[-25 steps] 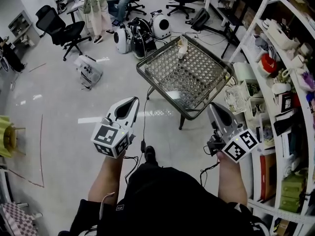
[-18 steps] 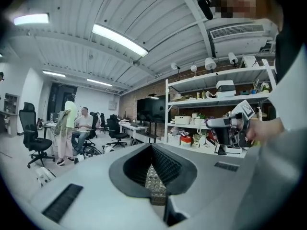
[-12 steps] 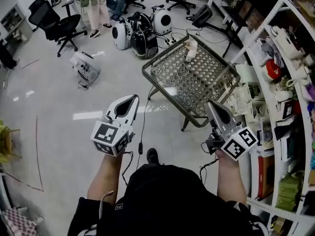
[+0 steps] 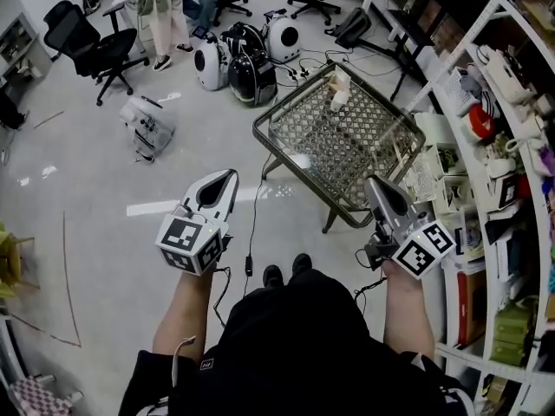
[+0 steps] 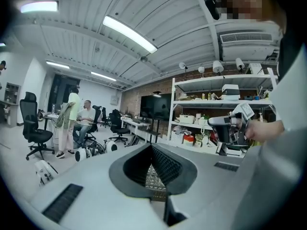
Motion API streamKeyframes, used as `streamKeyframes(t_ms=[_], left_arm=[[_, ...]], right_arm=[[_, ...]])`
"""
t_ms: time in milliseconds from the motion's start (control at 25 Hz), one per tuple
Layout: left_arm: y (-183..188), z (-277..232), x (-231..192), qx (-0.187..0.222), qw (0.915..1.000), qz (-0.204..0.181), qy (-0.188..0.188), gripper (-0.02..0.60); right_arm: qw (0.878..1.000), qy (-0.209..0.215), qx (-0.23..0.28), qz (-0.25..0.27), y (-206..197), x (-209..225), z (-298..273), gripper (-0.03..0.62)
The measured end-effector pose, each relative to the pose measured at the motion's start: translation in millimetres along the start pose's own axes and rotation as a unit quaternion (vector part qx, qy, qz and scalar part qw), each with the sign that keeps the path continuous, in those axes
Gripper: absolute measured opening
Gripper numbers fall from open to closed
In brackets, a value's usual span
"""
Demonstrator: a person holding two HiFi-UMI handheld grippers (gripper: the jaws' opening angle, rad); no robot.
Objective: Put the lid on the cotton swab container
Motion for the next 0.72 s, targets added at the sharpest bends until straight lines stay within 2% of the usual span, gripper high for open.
streamKeyframes(t_ms=[240,440,720], left_arm=[[3.2,-11.0,-3.7,-0.009,1.0,-0.003,-0.004,0.006],[9.7,-22.9,-12.6,-0.014,0.9999,-0.002,0.005,0.006],[11.7,-66.7,-28.5,-0.027,0.9996,0.004,0.01,0.006]], right_arm=[[1.0,-0.02,0.008,-0.012,1.8,23.8,-3.9,0.011],[1.0,-0.017,0.007,-0.021,0.0,40.3,-21.4,0.011],[0.999,-0.019,0.002,-0.033,-4.3,82.6,-46.3,0.011]])
Point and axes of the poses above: the fingertips, and each gripper's own axes: z backward along the fingers, x to its right, y out of its top, the point moved 7 cm from there along z, backward along the fingers, and after that the axes turned 12 degrees about z, right-handed, at the moved point
